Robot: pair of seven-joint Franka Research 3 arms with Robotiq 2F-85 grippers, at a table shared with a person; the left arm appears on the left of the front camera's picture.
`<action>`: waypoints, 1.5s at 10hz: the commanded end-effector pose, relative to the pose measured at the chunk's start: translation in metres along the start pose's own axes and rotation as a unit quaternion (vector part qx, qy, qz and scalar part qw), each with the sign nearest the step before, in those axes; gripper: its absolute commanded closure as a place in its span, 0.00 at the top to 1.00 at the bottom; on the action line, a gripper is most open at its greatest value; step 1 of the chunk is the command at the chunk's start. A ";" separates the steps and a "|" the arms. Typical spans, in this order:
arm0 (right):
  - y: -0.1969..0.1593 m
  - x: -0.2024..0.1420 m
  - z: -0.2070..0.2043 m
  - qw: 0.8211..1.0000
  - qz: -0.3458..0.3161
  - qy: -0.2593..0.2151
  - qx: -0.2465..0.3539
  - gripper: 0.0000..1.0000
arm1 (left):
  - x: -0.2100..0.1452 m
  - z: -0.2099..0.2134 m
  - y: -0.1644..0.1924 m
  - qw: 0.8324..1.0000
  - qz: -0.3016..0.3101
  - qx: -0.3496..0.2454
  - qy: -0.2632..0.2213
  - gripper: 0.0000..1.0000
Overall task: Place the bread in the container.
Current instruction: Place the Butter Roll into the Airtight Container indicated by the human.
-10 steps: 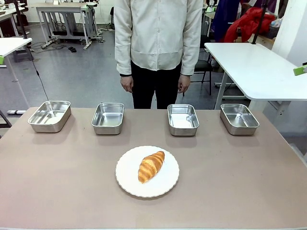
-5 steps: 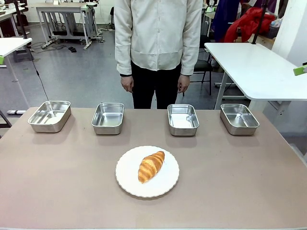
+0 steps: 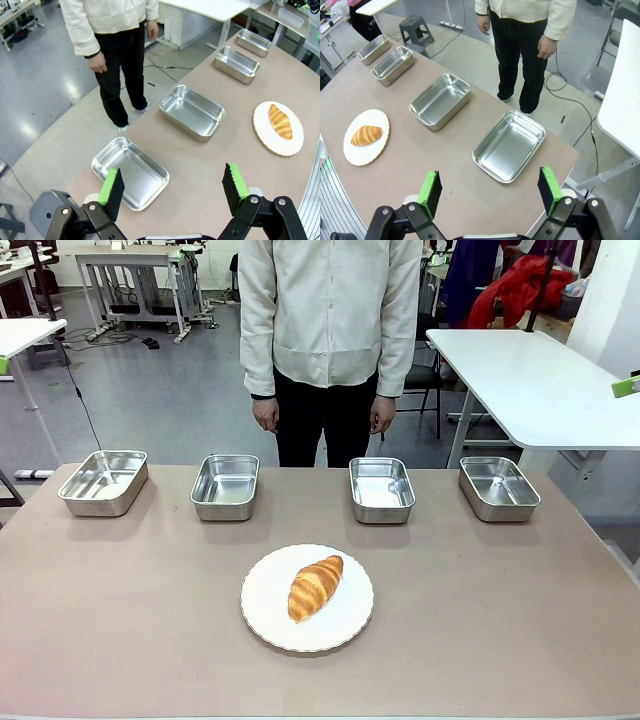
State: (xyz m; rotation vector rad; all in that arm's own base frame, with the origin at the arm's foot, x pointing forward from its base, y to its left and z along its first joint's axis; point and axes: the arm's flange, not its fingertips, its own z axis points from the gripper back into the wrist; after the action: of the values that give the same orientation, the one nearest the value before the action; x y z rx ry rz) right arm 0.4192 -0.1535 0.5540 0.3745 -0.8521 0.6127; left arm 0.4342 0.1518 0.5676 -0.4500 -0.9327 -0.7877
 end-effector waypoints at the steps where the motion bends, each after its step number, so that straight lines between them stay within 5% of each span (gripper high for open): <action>1: -0.001 -0.001 0.000 1.000 0.002 -0.006 0.003 1.00 | 0.001 0.002 -0.001 1.000 0.000 0.002 -0.006 1.00; 15: -0.001 -0.001 0.000 1.000 0.002 -0.006 0.003 1.00 | 0.001 0.002 -0.001 1.000 0.000 0.002 -0.006 1.00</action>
State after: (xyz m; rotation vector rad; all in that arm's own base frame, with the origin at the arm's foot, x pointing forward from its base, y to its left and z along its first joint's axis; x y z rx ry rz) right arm 0.4192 -0.1535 0.5540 0.3745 -0.8521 0.6127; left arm 0.4342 0.1518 0.5676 -0.4500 -0.9327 -0.7877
